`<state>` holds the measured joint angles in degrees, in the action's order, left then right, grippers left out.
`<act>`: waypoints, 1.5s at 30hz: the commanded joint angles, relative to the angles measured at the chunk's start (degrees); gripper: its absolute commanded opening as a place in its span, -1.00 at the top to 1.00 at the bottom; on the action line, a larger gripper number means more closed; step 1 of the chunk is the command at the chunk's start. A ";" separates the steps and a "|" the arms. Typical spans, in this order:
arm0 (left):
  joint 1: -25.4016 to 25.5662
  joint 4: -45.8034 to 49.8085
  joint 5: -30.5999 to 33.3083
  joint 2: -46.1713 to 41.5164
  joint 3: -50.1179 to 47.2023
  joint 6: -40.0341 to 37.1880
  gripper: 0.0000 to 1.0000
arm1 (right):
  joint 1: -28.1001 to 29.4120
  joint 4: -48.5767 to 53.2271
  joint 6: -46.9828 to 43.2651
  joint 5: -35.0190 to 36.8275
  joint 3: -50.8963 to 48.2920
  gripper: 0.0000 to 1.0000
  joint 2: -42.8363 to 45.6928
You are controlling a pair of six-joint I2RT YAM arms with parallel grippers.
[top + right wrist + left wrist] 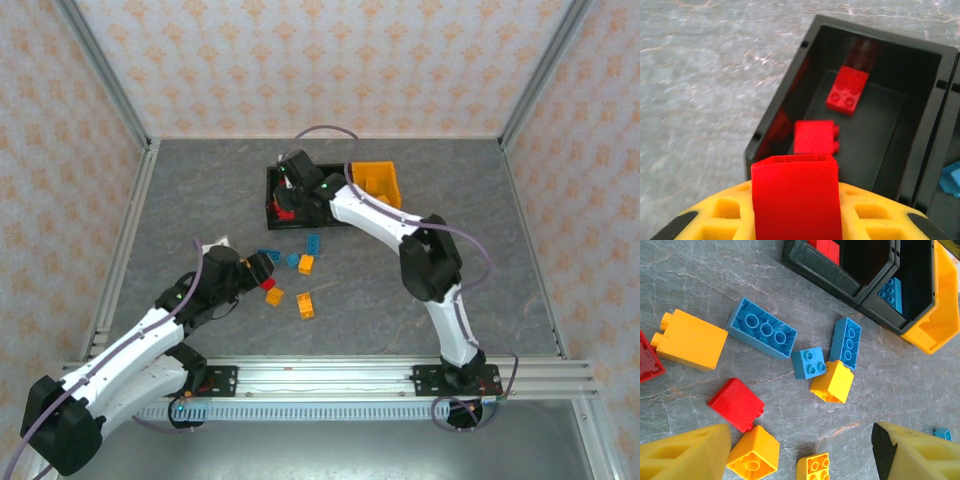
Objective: Sort the legos into containers by color
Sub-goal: Place the lego in the container, then pick up the lego from the center of the table.
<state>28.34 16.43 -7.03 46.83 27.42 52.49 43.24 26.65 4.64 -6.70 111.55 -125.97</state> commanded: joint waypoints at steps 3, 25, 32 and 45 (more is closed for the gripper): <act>-0.90 1.66 1.40 -0.77 0.24 0.62 -0.52 | -0.61 9.95 2.73 6.08 15.16 0.42 -9.90; -1.05 3.21 1.88 -3.76 -1.77 2.53 -0.52 | -1.07 10.94 2.94 10.67 21.43 -0.16 -12.91; -1.09 4.65 2.89 -2.77 0.79 0.28 -0.52 | 0.73 8.27 2.60 7.82 14.00 -0.15 -1.05; -0.67 5.09 0.39 10.41 10.73 -8.44 -0.51 | 0.70 -3.73 11.34 5.03 -35.90 -0.31 36.54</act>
<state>27.97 22.06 -5.72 55.31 35.88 47.31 44.25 24.40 12.27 -2.35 81.78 -90.98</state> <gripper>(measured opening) 0.757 0.652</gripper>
